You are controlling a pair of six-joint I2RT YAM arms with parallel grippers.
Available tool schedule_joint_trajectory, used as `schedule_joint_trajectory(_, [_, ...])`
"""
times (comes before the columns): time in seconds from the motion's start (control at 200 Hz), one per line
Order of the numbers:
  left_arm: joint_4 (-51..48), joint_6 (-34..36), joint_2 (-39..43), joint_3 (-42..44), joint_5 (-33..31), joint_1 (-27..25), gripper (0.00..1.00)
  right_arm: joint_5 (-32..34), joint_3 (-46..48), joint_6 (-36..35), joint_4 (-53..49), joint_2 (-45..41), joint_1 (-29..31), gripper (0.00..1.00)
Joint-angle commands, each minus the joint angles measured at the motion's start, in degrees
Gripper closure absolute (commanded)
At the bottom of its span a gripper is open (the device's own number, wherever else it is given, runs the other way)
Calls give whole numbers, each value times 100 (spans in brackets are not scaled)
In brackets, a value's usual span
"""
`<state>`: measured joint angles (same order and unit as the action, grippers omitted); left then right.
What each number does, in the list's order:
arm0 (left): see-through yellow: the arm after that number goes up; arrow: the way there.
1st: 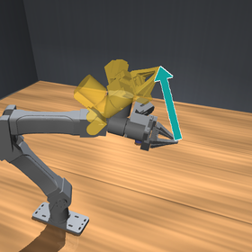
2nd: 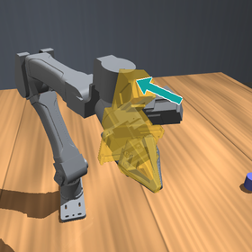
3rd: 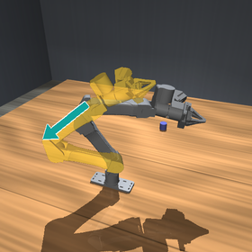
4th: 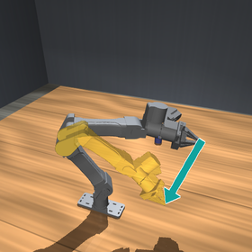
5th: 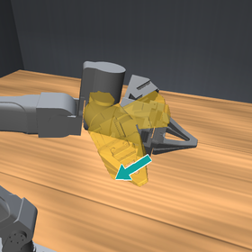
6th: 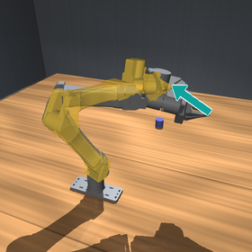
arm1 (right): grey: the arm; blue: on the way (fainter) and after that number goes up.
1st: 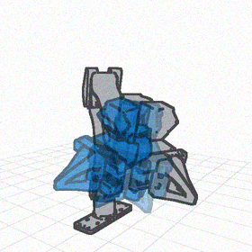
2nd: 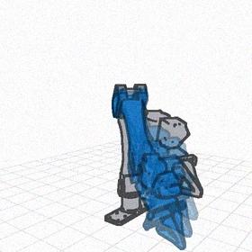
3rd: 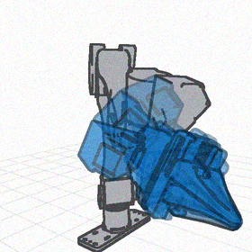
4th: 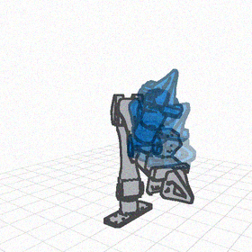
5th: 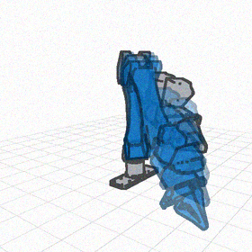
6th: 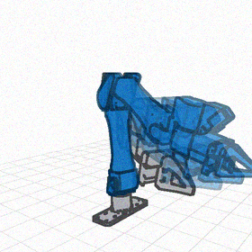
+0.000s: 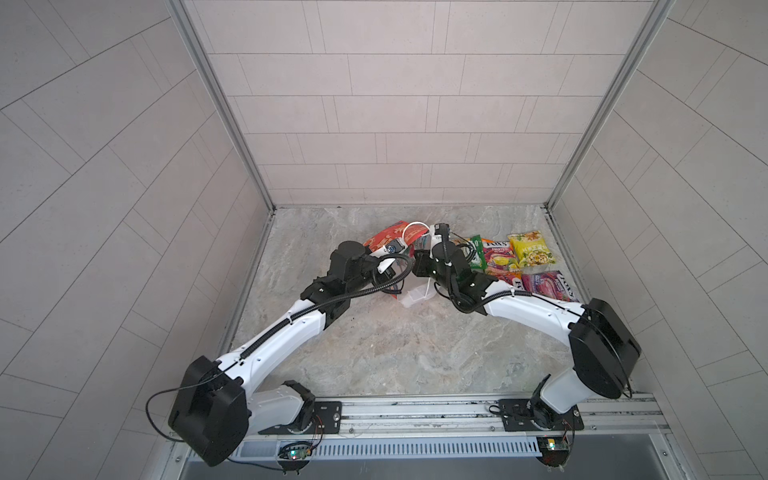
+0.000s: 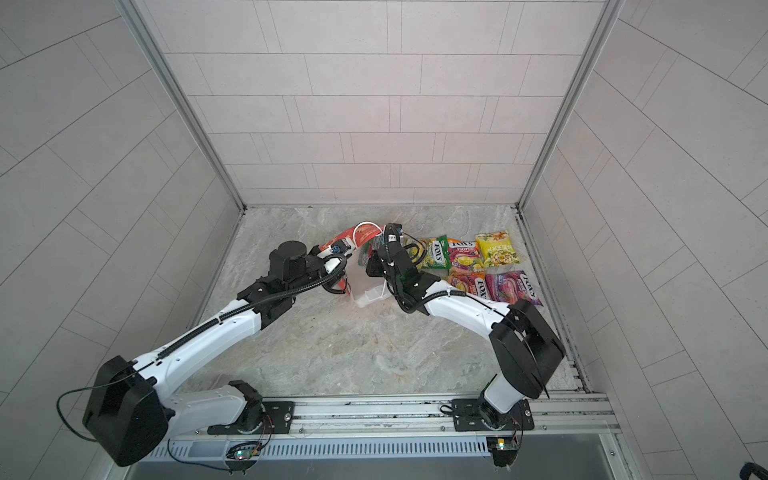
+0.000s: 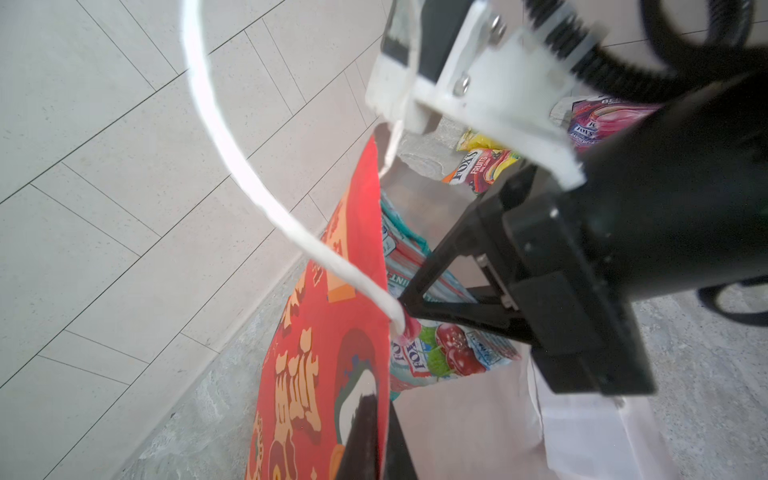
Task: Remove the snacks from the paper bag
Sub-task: 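Lift the teal mint packet out of the bag with the right gripper, then carry the teal packet to the pile while the left gripper releases the bag and withdraws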
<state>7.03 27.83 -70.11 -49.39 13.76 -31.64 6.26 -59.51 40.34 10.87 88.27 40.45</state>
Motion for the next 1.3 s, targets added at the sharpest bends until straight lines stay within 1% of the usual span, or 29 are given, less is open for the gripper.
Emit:
schedule_joint_trajectory(0.0, [-190, -133, -95, -271, -107, -11, 100, -235, -61, -167, -259, -470, -27, 100])
schedule_joint_trajectory(0.17, [-481, -246, -181, -501, -263, -16, 100, -605, -160, -330, -849, -993, -44, 100])
schedule_joint_trajectory(0.35, [-774, -448, -334, -795, -372, -10, 100, -907, -205, -576, -1104, -1444, -69, 100])
schedule_joint_trajectory(0.43, [-910, -576, -420, -960, -467, -10, 100, -1186, -224, -706, -1132, -1590, -76, 100])
schedule_joint_trajectory(0.55, [-1406, -807, -627, -1418, -677, -9, 100, -1506, -211, -921, -1175, -1894, -97, 100])
schedule_joint_trajectory(0.655, [-1765, -981, -828, -1775, -1131, -5, 100, -1512, -273, -1123, -1360, -2227, -122, 100])
schedule_joint_trajectory(0.781, [-2044, -1415, -1085, -2190, -1347, 64, 100, -1286, -566, -1475, -1894, -2455, -163, 100])
schedule_joint_trajectory(0.871, [-2148, -1739, -1230, -2430, -1387, 94, 100, -1320, -663, -1467, -2000, -2604, -392, 100])
schedule_joint_trajectory(0.991, [-2328, -2199, -1346, -2780, -1312, 157, 100, -1419, -685, -1332, -1782, -2866, -750, 100])
schedule_joint_trajectory(1.086, [-2630, -2593, -1480, -3152, -1322, 220, 100, -1444, -968, -1208, -2066, -2926, -1079, 100])
schedule_joint_trajectory(1.186, [-2964, -3236, -1618, -3503, -1381, 365, 100, -1223, -1007, -868, -2149, -3064, -1521, 100])
schedule_joint_trajectory(1.226, [-3013, -3587, -1658, -3559, -1374, 480, 100, -1290, -1004, -677, -2066, -3094, -1719, 100])
schedule_joint_trajectory(1.296, [-2969, -4023, -1712, -3570, -1030, 717, 100, -1436, -1043, -527, -1995, -3106, -1938, 100])
